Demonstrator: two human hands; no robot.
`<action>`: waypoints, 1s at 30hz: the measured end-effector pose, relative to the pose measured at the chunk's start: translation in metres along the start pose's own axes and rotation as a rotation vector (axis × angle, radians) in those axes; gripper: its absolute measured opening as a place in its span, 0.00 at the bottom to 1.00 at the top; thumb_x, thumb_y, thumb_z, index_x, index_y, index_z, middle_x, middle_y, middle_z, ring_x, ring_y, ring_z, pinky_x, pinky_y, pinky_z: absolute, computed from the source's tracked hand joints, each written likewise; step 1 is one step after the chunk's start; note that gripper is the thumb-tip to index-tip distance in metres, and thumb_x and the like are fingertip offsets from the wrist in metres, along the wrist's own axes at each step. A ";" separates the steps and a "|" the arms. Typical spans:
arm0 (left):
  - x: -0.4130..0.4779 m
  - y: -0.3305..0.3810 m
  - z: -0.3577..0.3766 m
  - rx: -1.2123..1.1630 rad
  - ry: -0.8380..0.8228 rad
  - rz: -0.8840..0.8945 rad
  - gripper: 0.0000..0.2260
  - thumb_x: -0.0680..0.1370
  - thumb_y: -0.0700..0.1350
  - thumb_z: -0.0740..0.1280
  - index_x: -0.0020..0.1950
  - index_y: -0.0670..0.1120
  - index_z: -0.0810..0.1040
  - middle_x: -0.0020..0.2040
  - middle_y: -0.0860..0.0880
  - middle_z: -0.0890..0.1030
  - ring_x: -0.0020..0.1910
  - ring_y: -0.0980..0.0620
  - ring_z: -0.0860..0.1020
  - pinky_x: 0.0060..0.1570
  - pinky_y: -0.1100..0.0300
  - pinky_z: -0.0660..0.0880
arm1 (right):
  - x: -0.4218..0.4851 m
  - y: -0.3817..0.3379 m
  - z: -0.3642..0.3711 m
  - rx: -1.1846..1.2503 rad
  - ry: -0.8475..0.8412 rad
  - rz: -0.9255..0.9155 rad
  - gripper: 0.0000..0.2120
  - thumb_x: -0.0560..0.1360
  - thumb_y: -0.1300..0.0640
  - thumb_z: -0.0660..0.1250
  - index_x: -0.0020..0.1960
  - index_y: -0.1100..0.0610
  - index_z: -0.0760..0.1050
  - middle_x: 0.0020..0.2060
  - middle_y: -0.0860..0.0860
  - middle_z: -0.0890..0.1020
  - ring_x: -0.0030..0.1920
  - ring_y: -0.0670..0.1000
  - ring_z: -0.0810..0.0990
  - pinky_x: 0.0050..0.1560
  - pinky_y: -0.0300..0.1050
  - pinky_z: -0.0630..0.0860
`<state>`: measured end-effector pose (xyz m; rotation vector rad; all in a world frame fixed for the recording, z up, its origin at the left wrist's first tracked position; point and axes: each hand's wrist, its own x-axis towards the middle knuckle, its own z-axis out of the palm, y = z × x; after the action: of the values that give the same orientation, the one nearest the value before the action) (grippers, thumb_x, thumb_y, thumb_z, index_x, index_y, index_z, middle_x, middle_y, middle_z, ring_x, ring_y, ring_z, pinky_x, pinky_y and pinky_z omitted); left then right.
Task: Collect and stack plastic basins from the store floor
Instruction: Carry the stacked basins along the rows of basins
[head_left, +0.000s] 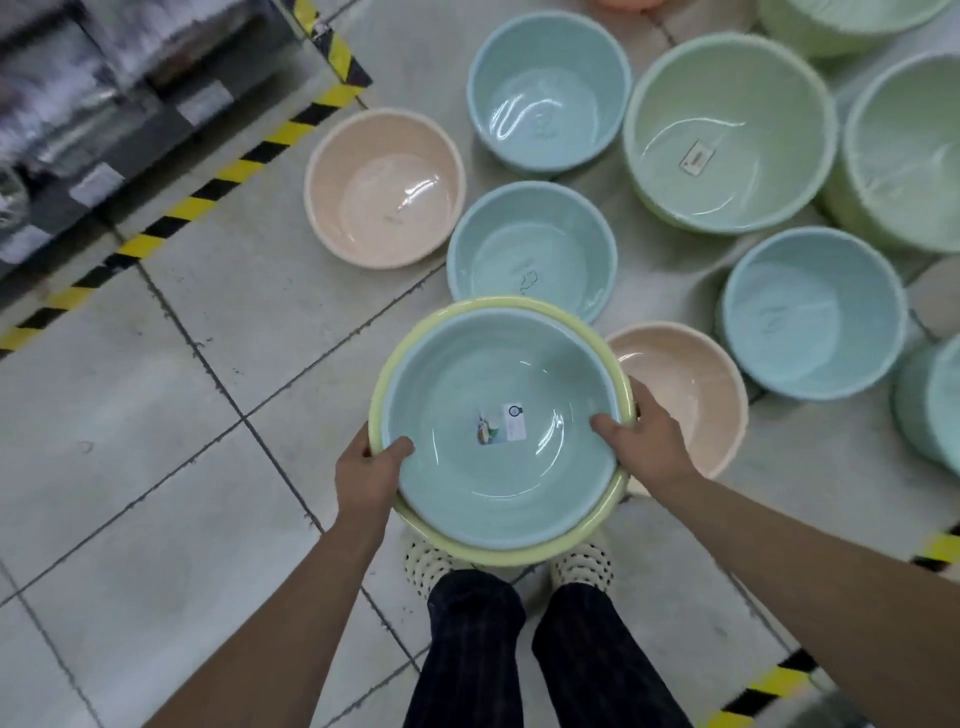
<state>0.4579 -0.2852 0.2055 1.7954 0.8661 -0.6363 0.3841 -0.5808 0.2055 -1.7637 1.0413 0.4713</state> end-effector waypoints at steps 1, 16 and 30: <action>-0.009 0.007 0.014 0.017 -0.042 0.020 0.15 0.73 0.38 0.73 0.57 0.52 0.83 0.48 0.50 0.86 0.48 0.46 0.84 0.50 0.48 0.82 | -0.006 0.005 -0.018 0.030 0.032 0.004 0.27 0.74 0.52 0.72 0.71 0.42 0.70 0.51 0.46 0.82 0.55 0.54 0.81 0.60 0.52 0.77; -0.042 0.030 0.206 0.410 -0.379 0.227 0.16 0.70 0.39 0.72 0.55 0.53 0.82 0.50 0.49 0.85 0.51 0.44 0.84 0.52 0.46 0.83 | -0.026 0.141 -0.132 0.384 0.370 0.258 0.28 0.74 0.58 0.72 0.72 0.46 0.71 0.53 0.50 0.80 0.54 0.56 0.80 0.47 0.47 0.77; 0.018 -0.012 0.280 0.572 -0.379 0.283 0.19 0.71 0.41 0.73 0.61 0.50 0.81 0.51 0.49 0.85 0.51 0.45 0.84 0.52 0.45 0.83 | 0.046 0.204 -0.127 0.375 0.358 0.300 0.27 0.74 0.56 0.72 0.71 0.46 0.71 0.52 0.48 0.80 0.53 0.53 0.79 0.55 0.48 0.77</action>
<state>0.4499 -0.5390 0.0845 2.1447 0.1670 -1.0656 0.2241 -0.7413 0.1138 -1.3867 1.5495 0.1248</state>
